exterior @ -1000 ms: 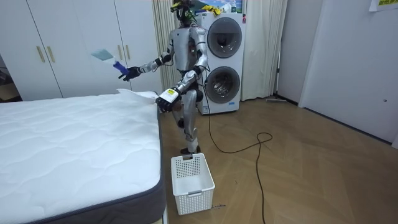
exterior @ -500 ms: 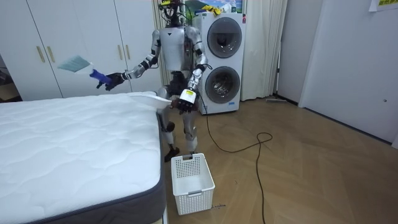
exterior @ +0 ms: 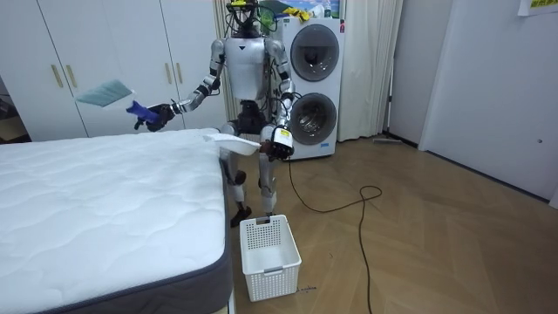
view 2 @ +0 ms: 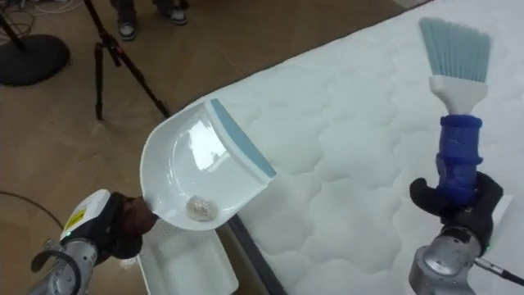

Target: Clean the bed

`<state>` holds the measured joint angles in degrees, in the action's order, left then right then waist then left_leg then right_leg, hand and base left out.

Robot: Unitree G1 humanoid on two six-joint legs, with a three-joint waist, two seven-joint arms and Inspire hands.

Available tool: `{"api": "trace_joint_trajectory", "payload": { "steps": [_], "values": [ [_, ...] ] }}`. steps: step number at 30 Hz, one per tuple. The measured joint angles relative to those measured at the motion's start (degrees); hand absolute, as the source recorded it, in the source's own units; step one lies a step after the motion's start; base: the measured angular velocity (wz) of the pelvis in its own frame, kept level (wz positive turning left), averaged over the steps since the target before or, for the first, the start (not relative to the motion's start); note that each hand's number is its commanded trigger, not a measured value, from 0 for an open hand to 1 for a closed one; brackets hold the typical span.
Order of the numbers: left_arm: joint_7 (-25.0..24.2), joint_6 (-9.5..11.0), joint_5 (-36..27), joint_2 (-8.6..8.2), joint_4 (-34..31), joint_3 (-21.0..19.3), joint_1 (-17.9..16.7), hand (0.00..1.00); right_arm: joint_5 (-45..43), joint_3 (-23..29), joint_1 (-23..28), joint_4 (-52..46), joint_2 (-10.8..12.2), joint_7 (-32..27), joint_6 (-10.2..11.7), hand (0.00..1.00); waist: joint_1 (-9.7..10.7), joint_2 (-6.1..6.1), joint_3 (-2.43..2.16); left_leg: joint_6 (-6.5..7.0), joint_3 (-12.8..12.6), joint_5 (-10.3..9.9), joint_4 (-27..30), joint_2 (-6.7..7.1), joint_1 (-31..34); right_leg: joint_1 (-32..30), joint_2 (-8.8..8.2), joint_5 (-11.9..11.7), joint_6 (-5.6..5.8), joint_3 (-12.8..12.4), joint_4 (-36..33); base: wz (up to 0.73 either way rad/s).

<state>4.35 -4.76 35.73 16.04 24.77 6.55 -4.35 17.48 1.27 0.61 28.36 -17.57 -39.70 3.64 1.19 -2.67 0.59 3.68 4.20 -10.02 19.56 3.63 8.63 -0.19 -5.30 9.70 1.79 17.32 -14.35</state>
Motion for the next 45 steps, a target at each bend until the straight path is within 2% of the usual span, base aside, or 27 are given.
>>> {"api": "trace_joint_trajectory", "payload": {
  "steps": [2,7,10,11,13,14,15,17,18,19,20,21,22,23,25,26,28,29,31,32,34,35,36,40,42,44,45],
  "values": [
    [-0.1,0.0,-0.2,0.02,0.0,0.0,-0.1,1.0,0.4,0.0,0.0,0.0,0.0,-0.5,0.0,0.0,-0.4,0.31,-0.04,0.01,0.3,0.0,0.3,0.2,0.1,0.4,-0.23,0.0,0.19,0.6,0.0,0.21],
    [-0.1,0.0,-0.2,0.24,0.0,0.0,-0.1,1.0,3.7,0.0,1.1,0.0,0.0,-1.1,0.0,0.0,-1.3,1.69,-0.76,0.54,0.2,0.2,0.4,0.95,0.0,1.6,-1.04,0.4,1.15,2.1,0.3,0.21],
    [-0.1,0.3,-0.3,0.28,-0.3,0.0,0.0,1.0,7.6,0.0,1.2,0.3,0.0,-2.6,0.0,0.0,-1.0,2.37,-0.53,1.76,-6.1,-0.5,1.4,0.14,0.1,1.6,-2.82,2.3,1.93,3.3,-3.1,0.34],
    [-0.1,0.4,-0.3,0.3,-0.3,-0.1,0.0,1.0,7.6,0.0,1.2,0.7,0.0,-2.9,0.0,0.0,-1.0,2.48,-0.47,2.34,-7.3,-1.2,2.2,0.28,0.1,1.0,-3.86,3.5,2.34,3.3,-5.6,0.2],
    [-0.1,0.5,-0.2,0.38,-0.3,-0.3,0.0,1.0,7.2,0.0,1.2,1.0,0.0,-2.9,0.0,0.0,-1.2,2.49,-0.37,2.92,-7.0,-1.8,2.9,1.35,0.1,-0.3,-5.53,4.8,2.66,3.1,-9.7,0.16],
    [0.0,0.6,-0.2,0.41,-0.3,-0.3,0.0,1.0,7.2,-0.1,1.3,1.0,0.1,-2.9,0.0,0.0,-1.3,2.64,-0.22,3.26,-6.5,-2.1,3.3,1.86,0.1,-1.8,-6.37,4.9,2.59,2.1,-13.5,0.24],
    [0.0,0.7,-0.2,0.43,-0.3,-0.3,0.0,1.0,7.3,-0.1,1.4,1.0,0.4,-3.0,0.0,0.0,-1.3,2.53,-0.13,3.73,-6.1,-2.4,3.6,2.45,0.1,-3.4,-7.02,4.9,2.54,-0.4,-17.4,0.27],
    [-0.1,0.7,-0.2,0.4,-0.4,-0.3,0.0,1.0,7.3,0.0,1.8,1.0,0.5,-3.1,0.0,0.0,-1.0,2.45,0.09,4.34,-4.0,-3.1,5.1,3.62,0.2,-5.7,-7.18,4.6,2.13,-3.1,-22.0,0.39],
    [-0.1,0.7,-0.3,0.53,-0.4,-0.3,0.0,1.0,7.3,-0.1,2.2,1.0,0.7,-3.1,0.0,0.0,-0.2,2.36,0.19,5.11,-2.5,-3.5,5.7,4.06,0.4,-7.2,-6.06,4.9,1.83,-5.4,-24.2,0.51],
    [-0.1,0.7,-0.3,0.59,-0.4,-0.3,0.0,1.0,7.3,-0.1,2.5,1.0,0.9,-3.1,0.0,0.0,0.1,2.38,0.21,5.33,-1.6,-3.5,5.9,4.16,0.6,-8.0,-4.95,5.1,1.78,-6.4,-24.7,0.58],
    [-0.1,0.7,-0.3,0.66,-0.4,-0.3,0.0,1.0,7.3,0.0,3.1,1.1,1.6,-3.1,0.0,0.0,0.4,2.33,0.26,5.45,-0.4,-3.4,6.0,4.17,0.8,-9.8,-3.05,5.9,1.43,-7.4,-24.3,0.62],
    [-0.1,0.7,-0.2,0.64,-0.4,-0.2,0.1,1.0,7.3,0.0,3.3,1.9,2.0,-3.0,0.0,0.0,0.8,2.29,0.43,5.17,0.9,-3.1,6.3,4.28,0.7,-11.6,-1.1,6.1,1.3,-8.0,-22.8,0.63],
    [-0.1,0.7,-0.1,0.63,-0.4,-0.1,0.1,1.0,7.3,-0.1,3.3,2.6,2.0,-3.0,0.0,0.0,0.9,2.26,0.45,5.32,1.3,-3.1,6.3,4.3,0.6,-12.4,-0.15,6.0,1.22,-8.7,-21.4,0.68],
    [-0.1,0.8,-0.1,0.62,-0.4,0.2,0.1,1.0,7.3,-0.1,3.4,3.2,2.0,-2.9,0.0,0.0,1.2,2.29,0.5,5.49,2.5,-3.1,6.3,4.67,0.6,-13.8,1.24,5.6,0.66,-9.9,-18.0,0.65],
    [-0.2,0.9,-0.1,0.65,-0.4,0.1,0.1,1.0,7.3,0.0,3.4,3.1,2.0,-2.8,0.0,0.0,1.7,2.16,0.56,5.64,4.2,-3.0,6.3,5.53,0.6,-15.6,2.26,4.1,0.19,-11.6,-14.1,0.56],
    [-0.2,0.9,-0.1,0.71,-0.4,0.0,0.1,1.0,7.2,0.0,3.4,3.1,2.0,-2.8,0.0,0.0,1.8,1.79,0.74,5.7,4.9,-3.0,5.9,6.13,0.0,-16.0,2.55,2.5,-0.2,-12.7,-12.3,0.42],
    [-0.2,1.0,-0.1,0.69,-0.4,-0.1,0.0,1.0,6.9,0.0,3.4,3.3,2.0,-2.8,0.0,0.0,1.5,1.73,0.76,6.0,5.3,-3.7,5.8,6.46,-0.5,-15.0,2.94,-0.2,-1.21,-12.8,-10.3,0.34],
    [-0.2,1.0,-0.1,0.71,-0.4,-0.3,0.1,1.0,6.7,0.0,3.3,3.3,2.0,-2.8,0.1,0.0,1.4,1.61,0.67,6.03,5.7,-4.2,5.8,6.78,-0.9,-14.0,3.4,-3.3,-1.33,-13.0,-10.4,0.18],
    [-0.2,0.9,-0.1,0.65,-0.4,-0.4,0.1,1.0,6.2,0.0,2.8,3.3,1.9,-2.6,0.1,0.0,1.0,2.04,0.71,5.89,6.2,-4.6,5.5,6.57,-0.9,-13.1,3.66,-2.6,-1.48,-12.9,-9.2,0.18],
    [-0.2,0.9,0.0,0.64,-0.4,-0.4,0.1,1.0,5.5,0.0,3.0,3.3,2.0,-2.6,0.1,0.0,1.3,2.21,0.61,5.73,5.9,-4.8,5.1,5.99,-1.0,-12.7,3.82,-2.4,-1.66,-12.3,-8.8,0.34],
    [-0.2,0.9,0.0,0.6,-0.4,-0.4,0.5,1.0,5.2,0.0,2.9,3.3,1.9,-2.6,0.5,0.0,1.5,2.23,0.59,5.35,3.0,-5.0,5.3,4.9,-0.6,-12.5,4.01,-1.8,-1.87,-12.2,-8.6,0.32],
    [-0.2,0.9,0.0,0.59,-0.2,-0.2,0.9,1.0,4.7,0.0,2.7,3.5,1.9,-2.6,0.8,0.0,1.5,2.36,0.57,4.95,-0.5,-5.2,5.7,3.9,-0.3,-12.6,4.31,-1.4,-2.03,-12.4,-8.5,0.15],
    [-0.2,0.9,-0.1,0.59,0.1,0.0,1.3,1.0,4.6,-0.2,2.2,4.1,1.9,-2.5,1.5,0.0,1.4,2.51,0.61,4.4,-2.9,-5.5,6.0,3.28,-0.2,-12.5,4.46,-1.0,-2.03,-12.5,-8.5,0.12],
    [-0.2,0.4,0.4,0.62,1.3,0.3,1.7,1.0,4.4,0.0,1.8,4.8,1.7,-1.1,2.9,0.0,1.8,3.66,0.62,2.22,-4.1,-6.2,4.3,2.78,-0.3,-12.8,4.32,-0.1,-2.15,-12.1,-8.3,0.05],
    [-0.2,0.0,0.5,0.7,2.4,0.3,2.2,1.0,3.4,0.0,1.8,6.3,1.7,-0.9,2.9,0.0,2.0,3.96,0.66,0.19,-5.4,-5.9,2.0,2.65,-0.3,-13.3,3.93,0.1,-2.32,-12.4,-8.2,0.09],
    [-0.2,0.0,0.7,1.12,3.4,0.4,3.3,1.0,2.4,0.1,1.3,6.7,1.6,-0.9,2.9,0.0,2.1,4.18,0.65,-0.33,-6.0,-5.6,1.3,2.62,0.7,-15.0,3.84,0.1,-2.37,-12.9,-8.5,0.02],
    [-0.2,-0.2,1.1,1.6,4.4,0.5,4.2,1.0,2.4,0.0,0.9,6.8,1.6,-0.8,2.9,0.0,2.2,4.21,0.64,-1.02,-6.9,-5.2,1.3,2.62,1.8,-16.4,3.56,0.1,-2.44,-12.9,-8.8,0.03]
  ]
}}
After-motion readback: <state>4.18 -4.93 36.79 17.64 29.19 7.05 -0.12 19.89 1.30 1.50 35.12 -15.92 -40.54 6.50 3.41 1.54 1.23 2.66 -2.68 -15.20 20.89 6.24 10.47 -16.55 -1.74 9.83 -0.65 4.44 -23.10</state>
